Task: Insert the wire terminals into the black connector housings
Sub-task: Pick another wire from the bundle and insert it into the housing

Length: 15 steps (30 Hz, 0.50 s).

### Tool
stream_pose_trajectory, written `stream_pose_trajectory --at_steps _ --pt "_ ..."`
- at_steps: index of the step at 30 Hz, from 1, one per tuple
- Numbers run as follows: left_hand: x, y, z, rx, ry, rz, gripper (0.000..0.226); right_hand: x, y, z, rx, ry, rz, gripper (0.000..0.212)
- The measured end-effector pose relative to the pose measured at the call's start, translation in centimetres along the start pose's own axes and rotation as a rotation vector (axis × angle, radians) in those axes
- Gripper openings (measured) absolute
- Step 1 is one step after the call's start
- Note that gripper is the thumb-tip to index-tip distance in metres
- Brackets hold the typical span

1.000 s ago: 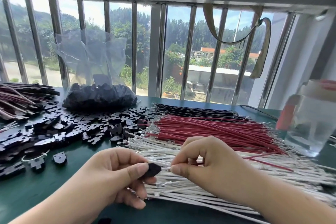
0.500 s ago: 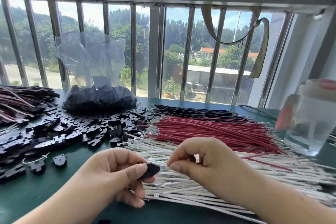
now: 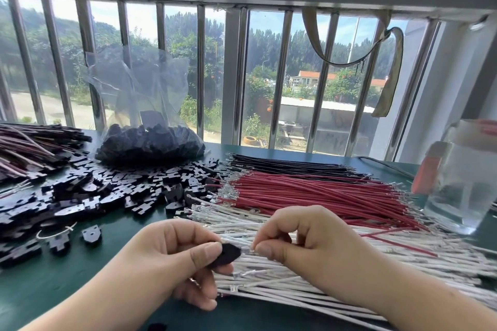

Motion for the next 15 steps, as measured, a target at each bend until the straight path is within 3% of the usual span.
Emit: stream_pose_trajectory --at_steps 2,5,9,13,15 --pt "0.1 0.0 0.1 0.020 0.001 0.014 0.047 -0.1 0.0 -0.1 -0.001 0.036 -0.002 0.005" --pt "0.0 0.0 0.0 0.046 -0.004 0.023 0.036 -0.1 0.2 -0.2 -0.027 0.145 0.040 0.004" --pt "0.2 0.1 -0.1 0.056 -0.011 0.048 0.024 0.6 0.6 -0.4 -0.115 0.328 0.232 0.012" --pt "0.5 0.3 0.0 0.066 0.031 0.081 0.053 1.2 0.8 -1.0 -0.141 0.477 0.422 0.012" --pt "0.5 0.3 -0.1 0.075 0.035 0.081 0.047 1.0 0.7 -1.4 -0.130 0.455 0.464 0.014"
Point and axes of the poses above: each hand's wrist, its own y-axis away from the middle knuckle, its own z-axis out of the back of the hand, x = y × z, the point moved 3 cm from there along -y, towards the middle knuckle, and after that the axes turned 6 degrees about -y, right-handed, at the moved point
